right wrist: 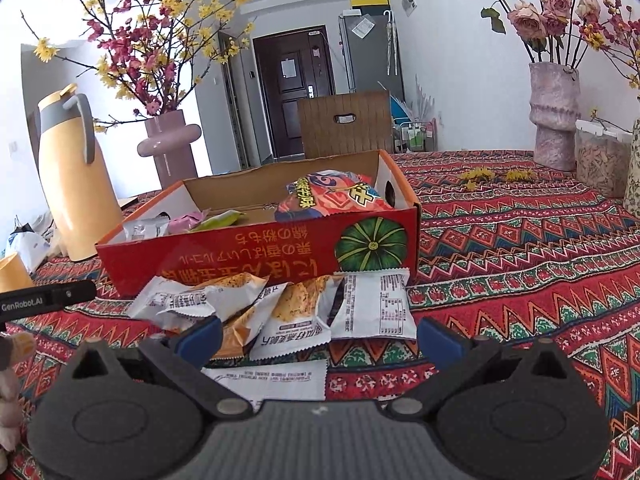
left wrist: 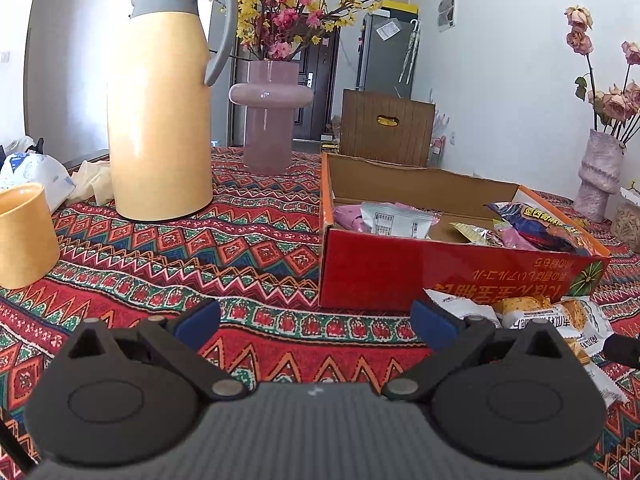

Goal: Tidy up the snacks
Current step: 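Withdraw both grippers from the box toward the remaining white packets, then lower the right gripper onto a white packet and grasp it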

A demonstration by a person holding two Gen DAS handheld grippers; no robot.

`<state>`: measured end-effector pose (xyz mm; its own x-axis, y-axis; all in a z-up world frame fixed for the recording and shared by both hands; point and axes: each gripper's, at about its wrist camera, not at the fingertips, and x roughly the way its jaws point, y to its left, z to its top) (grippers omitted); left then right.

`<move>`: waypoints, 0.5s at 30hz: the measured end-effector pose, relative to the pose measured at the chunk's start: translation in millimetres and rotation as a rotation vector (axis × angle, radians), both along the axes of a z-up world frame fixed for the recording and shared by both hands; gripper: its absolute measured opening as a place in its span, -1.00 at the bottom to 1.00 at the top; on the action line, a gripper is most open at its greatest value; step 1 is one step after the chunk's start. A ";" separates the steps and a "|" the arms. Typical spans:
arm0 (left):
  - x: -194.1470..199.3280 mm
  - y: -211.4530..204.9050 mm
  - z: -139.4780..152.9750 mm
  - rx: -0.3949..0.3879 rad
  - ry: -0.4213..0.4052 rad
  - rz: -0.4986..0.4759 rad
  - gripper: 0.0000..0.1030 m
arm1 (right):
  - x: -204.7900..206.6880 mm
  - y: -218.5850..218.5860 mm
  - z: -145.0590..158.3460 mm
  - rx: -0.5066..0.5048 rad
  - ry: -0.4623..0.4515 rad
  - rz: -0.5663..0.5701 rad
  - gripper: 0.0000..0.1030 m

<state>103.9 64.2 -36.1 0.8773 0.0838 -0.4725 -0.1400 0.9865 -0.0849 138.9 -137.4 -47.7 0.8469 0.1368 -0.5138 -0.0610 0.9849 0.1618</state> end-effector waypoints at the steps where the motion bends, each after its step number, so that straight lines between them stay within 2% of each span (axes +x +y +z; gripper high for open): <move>1: -0.3 0.6 0.0 -0.004 -0.001 -0.001 1.00 | 0.1 1.0 -0.1 -0.003 0.003 0.002 1.00; 15: -0.5 2.1 -0.1 -0.021 -0.001 -0.008 1.00 | 7.2 19.7 -6.4 -0.052 0.083 0.060 1.00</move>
